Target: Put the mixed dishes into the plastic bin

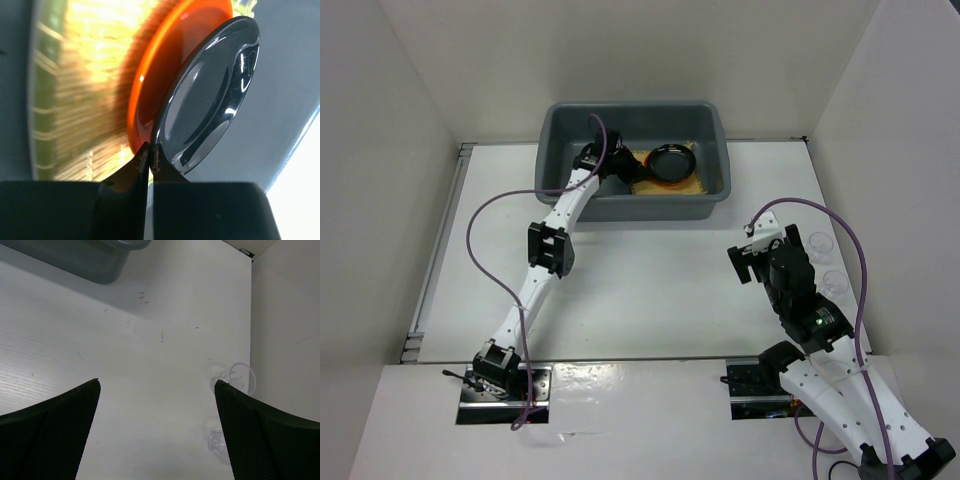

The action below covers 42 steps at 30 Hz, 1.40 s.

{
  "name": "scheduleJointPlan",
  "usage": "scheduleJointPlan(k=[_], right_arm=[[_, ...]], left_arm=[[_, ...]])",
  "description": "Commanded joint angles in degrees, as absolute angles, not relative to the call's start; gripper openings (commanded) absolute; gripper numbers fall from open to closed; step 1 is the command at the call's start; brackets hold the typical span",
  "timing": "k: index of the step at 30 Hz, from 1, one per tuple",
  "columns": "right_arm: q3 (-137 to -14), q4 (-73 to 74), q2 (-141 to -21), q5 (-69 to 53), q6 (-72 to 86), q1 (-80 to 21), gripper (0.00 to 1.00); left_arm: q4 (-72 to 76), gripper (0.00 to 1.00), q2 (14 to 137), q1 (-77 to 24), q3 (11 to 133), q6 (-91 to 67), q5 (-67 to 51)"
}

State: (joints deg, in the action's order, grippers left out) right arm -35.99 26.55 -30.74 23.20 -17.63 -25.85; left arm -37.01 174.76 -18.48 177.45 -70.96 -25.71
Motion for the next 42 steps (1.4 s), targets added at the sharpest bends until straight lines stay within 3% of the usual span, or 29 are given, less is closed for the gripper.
scheduleJointPlan(k=[1,5,6,7,8,10,14,15,17,22,27,31,34,36,39,42], right_arm=[[-36.2,23.8,-30.2,24.1,-16.9,-26.1,0.99],[-36.2,23.8,-30.2,23.6,-16.9,-26.1,0.99],[-36.2,23.8,-30.2,23.6,-16.9,-26.1,0.99],[-36.2,23.8,-30.2,23.6,-16.9,-26.1,0.99],[-36.2,23.8,-30.2,23.6,-16.9,-26.1,0.99],[-36.2,23.8,-30.2,23.6,-16.9,-26.1,0.99],[-36.2,23.8,-30.8,23.6,-16.9,-26.1,0.99],[-36.2,23.8,-30.8,23.6,-16.9,-26.1,0.99],[-36.2,23.8,-30.8,23.6,-16.9,-26.1,0.99],[-36.2,23.3,-31.3,24.1,-16.9,-26.1,0.99],[-35.7,23.3,-31.8,24.1,-16.9,-26.1,0.99],[-35.7,23.3,-33.0,24.6,-16.9,-21.4,0.99],[-37.4,23.9,-35.1,24.6,-16.9,-17.3,0.99],[-39.5,23.9,-37.4,25.5,-17.6,-15.4,0.99],[-48.7,26.1,-48.5,22.5,-20.8,-8.4,0.99],[-64.8,36.4,-70.2,16.9,-18.6,5.0,0.99]], left_arm=[[-35.7,0.06,174.2,-17.3,179.7,-72.0,-25.5],[-35.7,0.22,173.5,-17.3,179.7,-71.2,-24.8],[-35.7,0.33,173.5,-17.3,179.7,-71.2,-24.8],[-35.2,0.51,173.5,-17.3,179.7,-71.2,-25.5],[-34.4,0.6,173.5,-16.8,179.7,-71.2,-26.4],[-35.8,0.63,172.4,-16.8,179.7,-69.7,-25.1],[-38.3,0.78,169.1,-16.8,179.7,-66.3,-22.9],[-38.8,0.89,167.0,-16.8,179.7,-65.3,-22.2],[-41.0,1.0,164.1,-16.2,179.7,-63.8,-21.6],[-47.6,1.0,158.7,-17.6,179.7,-58.6,-22.7],[-54.2,1.0,148.5,-22.8,179.7,-50.9,-13.8],[-61.4,1.0,145.9,-23.9,179.7,-47.3,-14.4],[-68.4,1.0,140.0,-26.9,179.7,-42.3,-4.1],[-73.9,1.0,135.6,-30.0,179.7,-38.1,11.5],[-74.7,1.0,122.5,-37.5,172.7,-31.8,28.5],[-73.0,1.0,109.6,-37.6,150.4,-39.7,29.9]])
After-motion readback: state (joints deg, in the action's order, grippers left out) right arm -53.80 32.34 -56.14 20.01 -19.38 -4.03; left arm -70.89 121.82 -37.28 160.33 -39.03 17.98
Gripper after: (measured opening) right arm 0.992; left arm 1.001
